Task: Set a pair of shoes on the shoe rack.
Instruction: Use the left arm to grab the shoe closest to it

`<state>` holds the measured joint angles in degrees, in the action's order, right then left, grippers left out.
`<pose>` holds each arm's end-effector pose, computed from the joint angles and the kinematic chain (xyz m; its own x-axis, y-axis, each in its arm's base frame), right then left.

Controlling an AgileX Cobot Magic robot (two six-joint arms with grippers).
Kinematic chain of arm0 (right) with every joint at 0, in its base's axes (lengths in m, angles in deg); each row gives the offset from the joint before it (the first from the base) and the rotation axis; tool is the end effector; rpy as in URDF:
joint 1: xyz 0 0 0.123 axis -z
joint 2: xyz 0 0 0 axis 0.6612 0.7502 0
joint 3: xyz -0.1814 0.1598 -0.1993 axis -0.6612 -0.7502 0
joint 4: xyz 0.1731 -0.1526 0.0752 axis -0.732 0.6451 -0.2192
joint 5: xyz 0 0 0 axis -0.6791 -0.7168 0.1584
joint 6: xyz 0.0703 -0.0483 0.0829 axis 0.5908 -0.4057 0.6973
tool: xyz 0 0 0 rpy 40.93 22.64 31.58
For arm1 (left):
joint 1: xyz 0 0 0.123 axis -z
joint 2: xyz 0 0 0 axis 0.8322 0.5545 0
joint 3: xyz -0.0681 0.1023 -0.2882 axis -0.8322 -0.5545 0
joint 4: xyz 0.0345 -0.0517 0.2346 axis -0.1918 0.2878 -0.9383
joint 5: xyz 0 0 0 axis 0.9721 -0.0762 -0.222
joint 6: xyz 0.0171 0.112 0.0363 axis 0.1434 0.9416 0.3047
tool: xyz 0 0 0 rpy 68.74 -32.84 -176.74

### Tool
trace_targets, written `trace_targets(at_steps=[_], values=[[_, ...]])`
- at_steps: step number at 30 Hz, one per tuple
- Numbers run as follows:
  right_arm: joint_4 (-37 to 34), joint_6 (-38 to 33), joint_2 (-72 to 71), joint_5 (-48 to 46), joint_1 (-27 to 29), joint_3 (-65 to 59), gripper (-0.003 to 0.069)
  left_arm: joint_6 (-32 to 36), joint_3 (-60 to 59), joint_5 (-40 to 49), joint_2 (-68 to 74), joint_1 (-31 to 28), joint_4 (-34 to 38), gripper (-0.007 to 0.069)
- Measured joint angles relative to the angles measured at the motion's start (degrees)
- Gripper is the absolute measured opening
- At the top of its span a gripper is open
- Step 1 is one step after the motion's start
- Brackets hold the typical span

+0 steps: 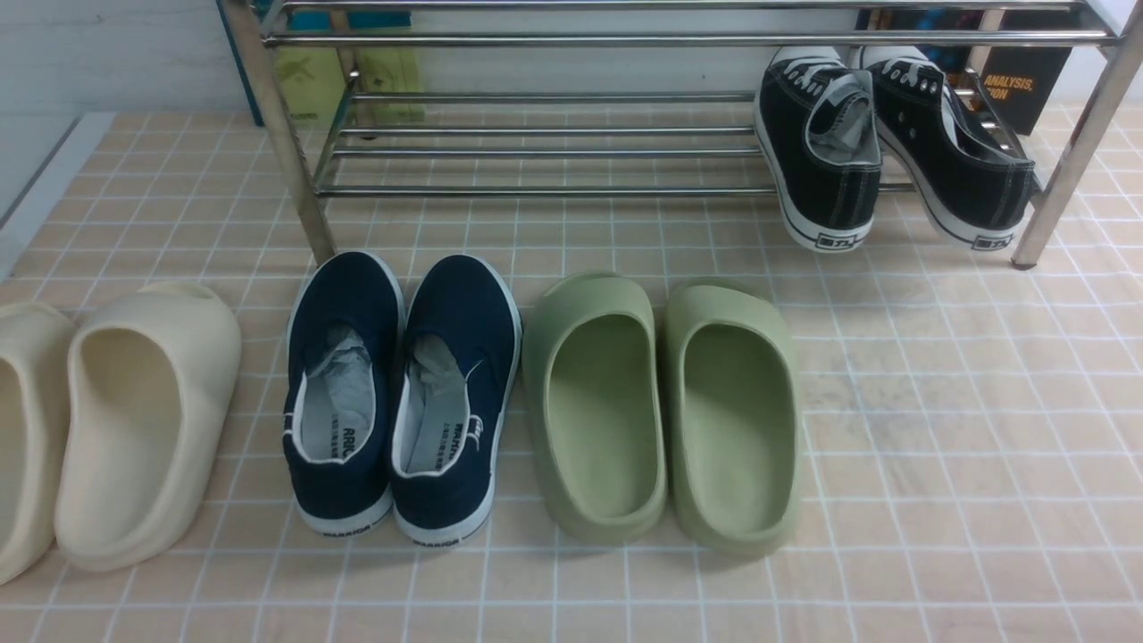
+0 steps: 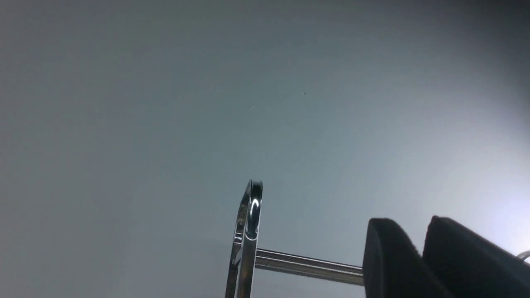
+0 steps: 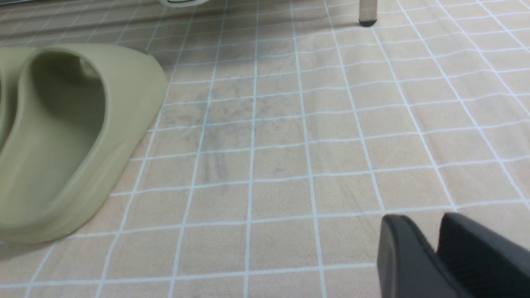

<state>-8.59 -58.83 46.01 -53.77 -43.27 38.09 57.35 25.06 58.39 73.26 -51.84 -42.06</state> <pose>0.0414 0.0007 0.1665 -0.2910 0.1771 -0.9402 0.0267 0.9838 0.1770 -0.0198 -0.0005 0.3598 0.7461 -0.2253 -0.6265 0.2167 0.9719 -0.0914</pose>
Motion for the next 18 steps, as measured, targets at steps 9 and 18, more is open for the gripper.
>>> trace_targets(at_steps=[9, 18], values=[[0.0, 0.0, 0.0, 0.0, 0.0, 0.0, 0.0154, 11.8, 15.1, 35.2, 11.6, 0.0, 2.8, 0.0004], [0.0, 0.0, 0.0, 0.0, 0.0, 0.0, 0.0165, 11.8, 16.5, 57.9, 31.6, 0.0, 3.0, 0.0002]])
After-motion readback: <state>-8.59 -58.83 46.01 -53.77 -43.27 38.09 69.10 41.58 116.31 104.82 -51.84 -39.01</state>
